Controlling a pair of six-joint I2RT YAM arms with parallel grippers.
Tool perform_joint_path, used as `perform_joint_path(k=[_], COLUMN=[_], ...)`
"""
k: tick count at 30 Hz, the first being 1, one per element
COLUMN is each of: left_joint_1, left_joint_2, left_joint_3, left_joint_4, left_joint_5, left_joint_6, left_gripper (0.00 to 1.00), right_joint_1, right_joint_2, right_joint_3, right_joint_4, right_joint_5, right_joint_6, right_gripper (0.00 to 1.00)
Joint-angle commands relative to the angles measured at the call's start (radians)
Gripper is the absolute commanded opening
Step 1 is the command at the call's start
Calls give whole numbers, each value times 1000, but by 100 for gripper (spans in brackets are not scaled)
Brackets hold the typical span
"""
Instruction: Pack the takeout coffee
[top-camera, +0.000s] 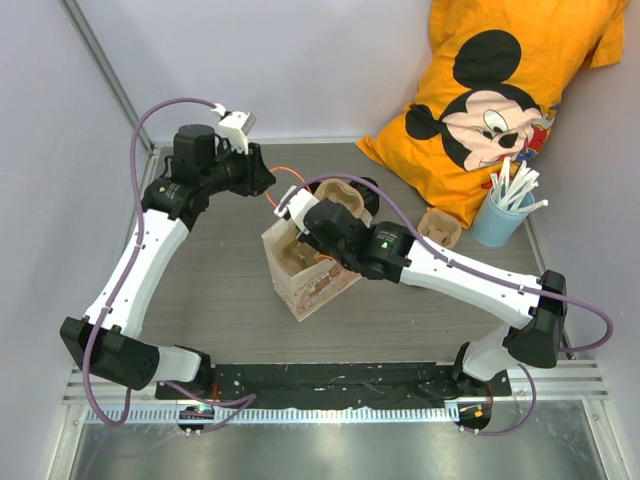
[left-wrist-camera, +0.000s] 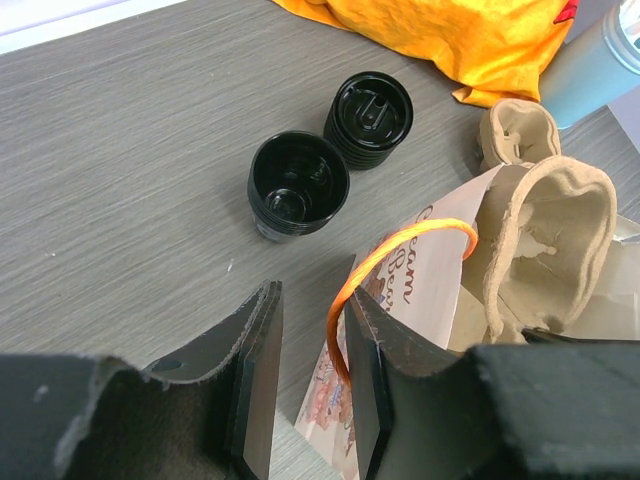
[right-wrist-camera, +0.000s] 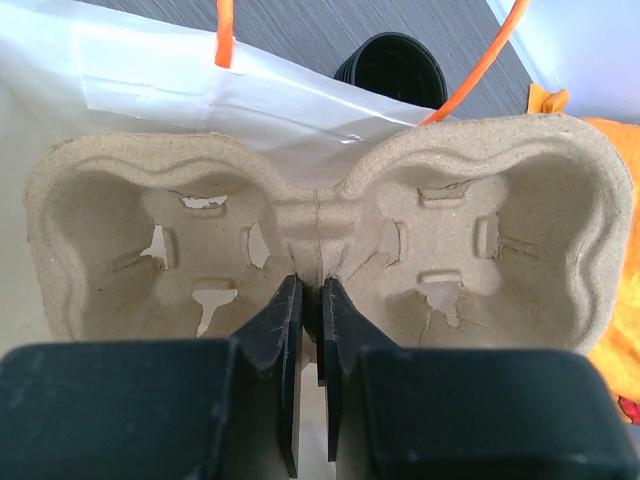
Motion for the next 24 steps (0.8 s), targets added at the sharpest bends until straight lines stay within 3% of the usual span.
perform_joint_path(k=[1, 10, 14, 24], left_joint_1=[9, 10, 12, 27], left_joint_2=[-3, -15, -13, -13], left_joint_3=[30, 14, 13, 5], left_joint_4=[43, 51, 52, 55], left_joint_5=[-3, 7, 7, -6], left_joint_6=[-15, -22, -24, -44], left_gripper=[35, 35, 35, 34], right_joint_1=[8, 31, 5, 2], right_joint_2=[-32, -28, -32, -32], right_joint_3=[1, 27, 124, 124], right_joint_4=[44, 66, -23, -50], right_joint_5=[24, 90, -103, -166], right_joint_6=[-4, -68, 14, 65], right_gripper=[1, 1, 1, 1])
